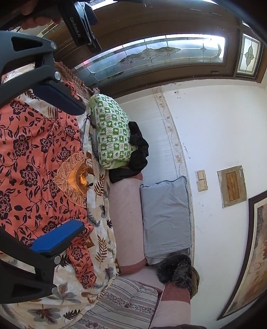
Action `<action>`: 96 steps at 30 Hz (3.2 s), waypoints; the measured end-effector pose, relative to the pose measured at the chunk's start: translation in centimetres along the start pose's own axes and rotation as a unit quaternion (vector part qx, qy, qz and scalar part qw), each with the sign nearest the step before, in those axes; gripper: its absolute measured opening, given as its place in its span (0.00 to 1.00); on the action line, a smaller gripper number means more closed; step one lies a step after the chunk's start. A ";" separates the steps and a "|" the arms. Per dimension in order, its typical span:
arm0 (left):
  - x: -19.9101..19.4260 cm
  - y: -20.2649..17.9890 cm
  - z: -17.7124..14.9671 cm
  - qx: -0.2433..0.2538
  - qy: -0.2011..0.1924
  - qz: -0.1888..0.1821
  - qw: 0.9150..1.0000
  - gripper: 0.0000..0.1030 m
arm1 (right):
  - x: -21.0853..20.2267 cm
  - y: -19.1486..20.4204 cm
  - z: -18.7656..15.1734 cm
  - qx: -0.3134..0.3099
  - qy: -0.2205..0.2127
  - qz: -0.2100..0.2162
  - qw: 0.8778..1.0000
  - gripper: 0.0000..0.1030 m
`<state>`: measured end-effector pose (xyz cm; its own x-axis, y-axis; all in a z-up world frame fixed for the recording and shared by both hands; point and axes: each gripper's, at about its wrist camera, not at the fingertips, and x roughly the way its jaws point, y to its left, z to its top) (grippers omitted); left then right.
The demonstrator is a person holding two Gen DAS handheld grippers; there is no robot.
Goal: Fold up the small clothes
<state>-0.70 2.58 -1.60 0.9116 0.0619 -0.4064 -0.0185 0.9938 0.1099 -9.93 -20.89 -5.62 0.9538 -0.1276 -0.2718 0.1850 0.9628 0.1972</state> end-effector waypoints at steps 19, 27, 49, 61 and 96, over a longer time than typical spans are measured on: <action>1.6 -1.5 -0.4 0.012 0.018 0.002 1.000 1.00 | 1.8 -0.8 -0.3 0.014 0.026 -0.005 1.000 1.00; 3.1 -2.7 -0.5 0.024 0.026 0.003 0.999 1.00 | 3.5 -1.1 -0.4 0.022 0.038 0.002 0.999 1.00; 16.6 -12.4 -1.9 0.056 0.090 -0.036 0.994 1.00 | 18.1 -11.3 -1.0 0.077 0.088 0.009 0.993 1.00; 33.8 -19.2 -16.8 0.070 0.301 -0.079 0.948 1.00 | 27.8 -43.5 -12.2 0.463 0.177 -0.087 0.864 0.73; 35.7 6.0 -11.6 -0.082 0.220 0.161 0.959 1.00 | 38.7 1.6 -5.4 0.150 0.194 0.180 0.953 0.11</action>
<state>26.95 11.85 -25.92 0.5870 0.3647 -0.7228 -0.3660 0.9159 0.1649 25.96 -23.04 -20.90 0.8192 0.3524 -0.4524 -0.0232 0.8087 0.5878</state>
